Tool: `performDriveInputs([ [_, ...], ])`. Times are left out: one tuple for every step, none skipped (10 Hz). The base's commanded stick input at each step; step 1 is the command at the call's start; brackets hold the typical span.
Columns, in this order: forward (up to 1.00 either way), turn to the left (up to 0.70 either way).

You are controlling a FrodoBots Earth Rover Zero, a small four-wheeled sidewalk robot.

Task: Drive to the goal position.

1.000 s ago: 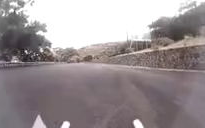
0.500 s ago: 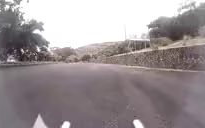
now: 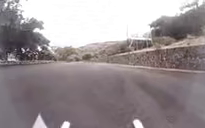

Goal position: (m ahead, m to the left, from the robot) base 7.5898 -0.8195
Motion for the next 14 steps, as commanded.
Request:
performDriveInputs([
  [0.5,0.0],
  [0.5,0.0],
  [0.5,0.0],
  [0.5,0.0],
  [0.5,0.0],
  [0.5,0.0],
  [0.5,0.0],
  [0.5,0.0],
  [0.5,0.0],
  [0.5,0.0],
  [0.5,0.0],
  [0.5,0.0],
  [0.5,0.0],
  [0.5,0.0],
])
